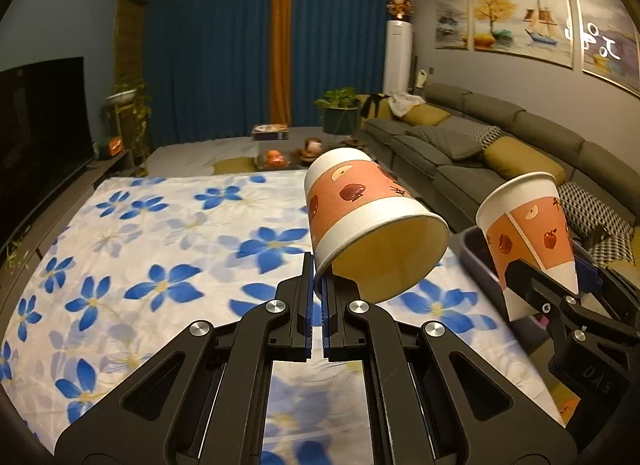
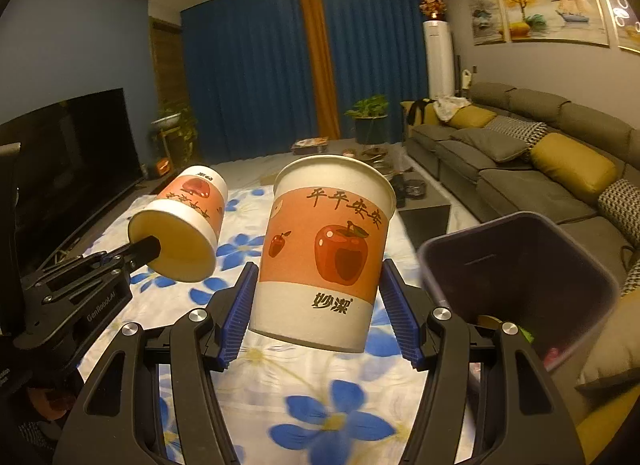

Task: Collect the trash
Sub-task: 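Carry both white paper cups over the grey bin, then open both tools to drop the white cups into the grey bin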

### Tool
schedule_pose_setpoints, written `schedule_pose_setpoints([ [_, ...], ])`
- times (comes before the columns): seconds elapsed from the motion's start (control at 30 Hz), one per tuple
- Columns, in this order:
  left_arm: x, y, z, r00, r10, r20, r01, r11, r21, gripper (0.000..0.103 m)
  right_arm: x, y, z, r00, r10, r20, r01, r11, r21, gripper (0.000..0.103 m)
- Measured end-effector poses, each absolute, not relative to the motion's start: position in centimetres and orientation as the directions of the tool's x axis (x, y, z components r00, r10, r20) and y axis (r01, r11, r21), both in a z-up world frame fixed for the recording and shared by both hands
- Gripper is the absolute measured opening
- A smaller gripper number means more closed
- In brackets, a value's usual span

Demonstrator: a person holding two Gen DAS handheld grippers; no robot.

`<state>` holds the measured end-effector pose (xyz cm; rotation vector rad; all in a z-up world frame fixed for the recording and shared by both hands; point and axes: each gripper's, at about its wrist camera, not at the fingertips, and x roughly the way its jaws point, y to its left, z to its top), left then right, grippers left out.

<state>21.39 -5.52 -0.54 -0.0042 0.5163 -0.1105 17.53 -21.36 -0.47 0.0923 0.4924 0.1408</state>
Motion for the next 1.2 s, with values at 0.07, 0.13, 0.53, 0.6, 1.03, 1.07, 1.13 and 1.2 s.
schedule_pose_setpoints([
  [0.07, 21.5, -7.0, -0.5, 0.862, -0.124, -0.492, 0.129, 0.991, -0.025, 0.002, 17.3, -22.5, -0.4, 0.877, 0.140, -0.460, -0.095, 0.988, 0.119, 0.060],
  [0.13, 21.8, -8.4, -0.5, 0.857, -0.148, -0.494, 0.154, 0.988, -0.030, 0.002, 17.1, -23.8, -0.3, 0.881, 0.121, -0.457, -0.074, 0.990, 0.118, 0.060],
  [0.53, 23.4, -15.8, -0.3, 0.842, -0.255, -0.474, 0.277, 0.961, -0.026, 0.002, 17.2, -31.3, -0.2, 0.900, -0.030, -0.434, 0.095, 0.987, 0.127, 0.060],
  [0.6, 23.8, -17.2, -0.3, 0.839, -0.276, -0.469, 0.299, 0.954, -0.027, 0.002, 17.3, -33.0, -0.2, 0.900, -0.067, -0.432, 0.136, 0.982, 0.129, 0.060],
  [1.03, 25.9, -24.0, -1.6, 0.805, -0.392, -0.445, 0.409, 0.910, -0.061, 0.002, 18.6, -37.0, -1.8, 0.885, -0.159, -0.439, 0.237, 0.963, 0.128, 0.061],
  [1.07, 26.0, -24.3, -1.8, 0.802, -0.396, -0.446, 0.415, 0.908, -0.060, 0.002, 18.8, -37.3, -1.9, 0.884, -0.159, -0.441, 0.238, 0.962, 0.131, 0.061],
  [1.13, 26.5, -24.8, -2.3, 0.800, -0.398, -0.450, 0.416, 0.907, -0.062, 0.002, 19.0, -38.1, -2.1, 0.882, -0.159, -0.444, 0.241, 0.961, 0.135, 0.061],
  [1.2, 26.8, -25.0, -2.6, 0.793, -0.408, -0.452, 0.421, 0.904, -0.078, 0.002, 19.2, -38.2, -2.1, 0.880, -0.159, -0.447, 0.243, 0.960, 0.136, 0.061],
])
